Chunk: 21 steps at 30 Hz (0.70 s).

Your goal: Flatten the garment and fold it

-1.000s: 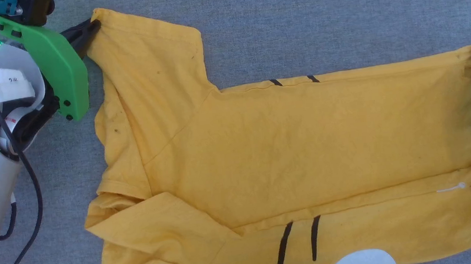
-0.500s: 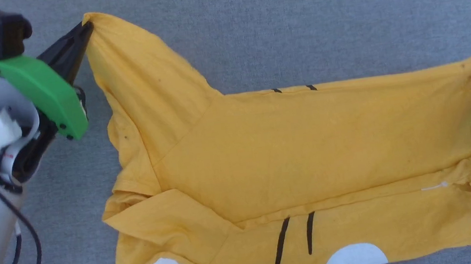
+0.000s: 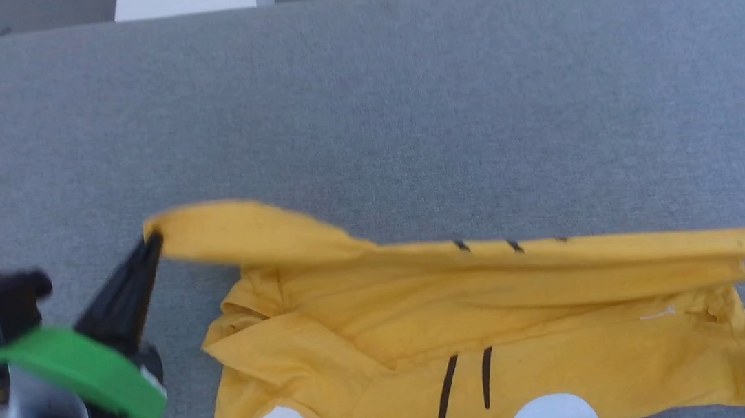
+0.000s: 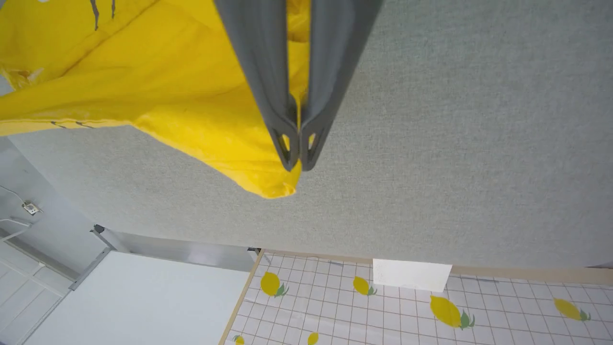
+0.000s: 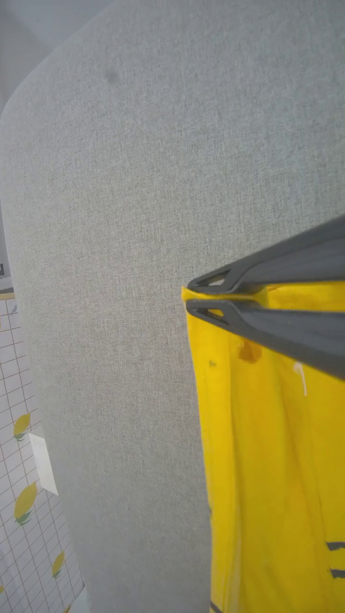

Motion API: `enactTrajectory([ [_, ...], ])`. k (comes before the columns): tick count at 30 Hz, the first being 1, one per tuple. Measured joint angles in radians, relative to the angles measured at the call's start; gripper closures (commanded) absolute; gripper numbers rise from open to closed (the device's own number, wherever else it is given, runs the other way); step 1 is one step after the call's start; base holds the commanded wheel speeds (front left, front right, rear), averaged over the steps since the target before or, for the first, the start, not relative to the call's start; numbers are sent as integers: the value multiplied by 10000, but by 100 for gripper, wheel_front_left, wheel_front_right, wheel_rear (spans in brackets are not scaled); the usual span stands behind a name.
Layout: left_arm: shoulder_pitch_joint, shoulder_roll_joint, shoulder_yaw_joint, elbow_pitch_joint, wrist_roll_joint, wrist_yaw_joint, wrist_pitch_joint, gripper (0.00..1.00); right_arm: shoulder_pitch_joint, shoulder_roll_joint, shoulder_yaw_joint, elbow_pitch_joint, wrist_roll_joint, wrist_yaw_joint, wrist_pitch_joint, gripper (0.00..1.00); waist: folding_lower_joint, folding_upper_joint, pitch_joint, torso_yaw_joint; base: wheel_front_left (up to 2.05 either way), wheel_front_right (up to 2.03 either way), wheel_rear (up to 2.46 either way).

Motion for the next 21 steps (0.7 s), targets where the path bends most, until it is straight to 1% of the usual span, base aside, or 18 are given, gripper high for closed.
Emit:
enactTrajectory([
  [2,848,31,75,-272,-132,245,-182,100,435,163,-201,-10,121,0,-92,100,0,0,-204,26,0,0,0],
  [5,1867,-50,19,-464,-529,362,-403,100,1023,328,-387,81,140,0,-215,100,0,0,-413,95,0,0,0],
  [7,2383,-94,-196,-410,-616,431,-403,100,1337,418,-382,209,58,0,-303,100,0,0,-487,164,0,0,0],
  [10,2714,-232,-535,-107,-627,514,-309,100,1581,468,-211,433,-286,0,-443,100,0,0,-553,229,0,0,0],
  [13,2708,-261,-947,439,-485,518,10,100,1605,525,48,719,-579,0,-554,100,0,0,-592,238,0,0,0],
  [14,2684,-311,-1097,681,-407,518,102,100,1586,552,113,865,-633,0,-621,75,0,0,-603,232,0,0,0],
  [15,2640,-353,-1254,901,-297,518,211,100,1571,575,157,1026,-725,0,-665,0,0,0,-616,225,0,0,0],
  [16,2593,-418,-1360,1053,-196,518,238,81,1549,589,171,1162,-828,0,-704,0,0,0,-630,219,0,0,0],
  [17,2496,-543,-1421,1204,-73,522,205,2,1504,606,174,1294,-922,0,-788,0,0,0,-645,218,0,0,0],
  [18,2357,-677,-1446,1317,40,541,144,0,1445,614,180,1386,-957,0,-859,0,0,0,-656,220,0,0,0],
  [21,2022,-1076,-1239,1407,63,596,-322,0,1262,640,192,1448,-899,0,-882,0,0,0,-682,226,0,0,0],
])
